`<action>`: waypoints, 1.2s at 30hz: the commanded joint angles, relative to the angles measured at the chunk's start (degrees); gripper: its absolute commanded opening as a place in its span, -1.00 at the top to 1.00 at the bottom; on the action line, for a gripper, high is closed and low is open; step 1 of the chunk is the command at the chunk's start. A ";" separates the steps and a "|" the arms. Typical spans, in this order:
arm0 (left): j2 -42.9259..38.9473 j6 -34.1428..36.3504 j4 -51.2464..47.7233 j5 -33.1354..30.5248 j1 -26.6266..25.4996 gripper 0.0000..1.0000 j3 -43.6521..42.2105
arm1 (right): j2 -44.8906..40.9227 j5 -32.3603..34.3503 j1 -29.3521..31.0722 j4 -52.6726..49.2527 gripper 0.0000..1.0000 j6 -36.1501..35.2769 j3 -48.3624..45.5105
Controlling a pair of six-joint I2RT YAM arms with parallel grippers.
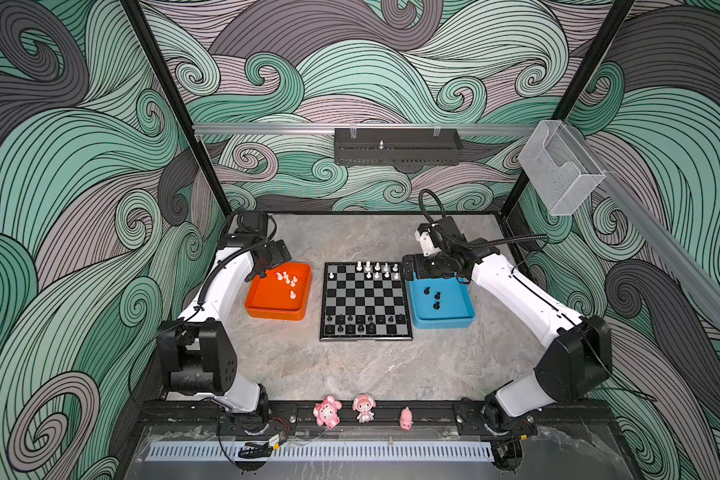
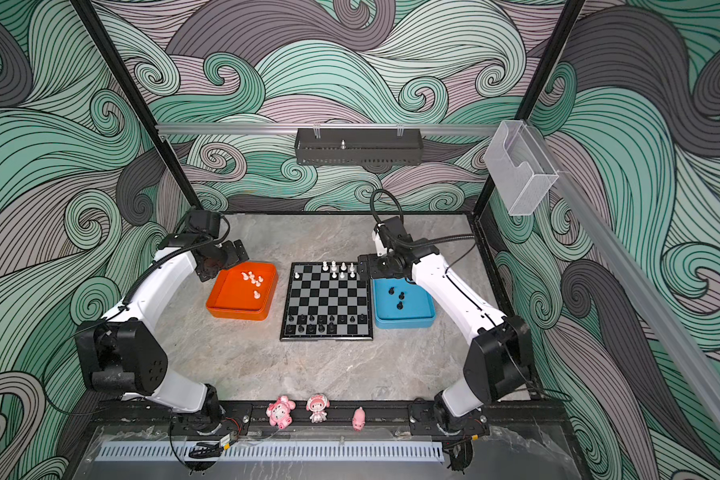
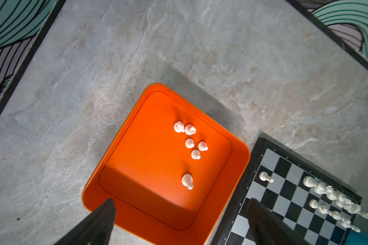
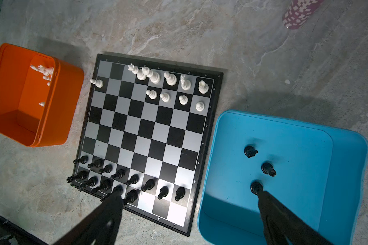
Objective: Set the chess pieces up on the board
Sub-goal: 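Open the right gripper to release the black piece on its square, then move the right gripper over the blue tray while the left reaches into the orange tray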
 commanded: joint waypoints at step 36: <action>24.74 -13.02 -8.36 6.43 3.87 -0.07 15.55 | -0.76 -8.24 -7.69 6.09 -0.98 -2.11 -7.84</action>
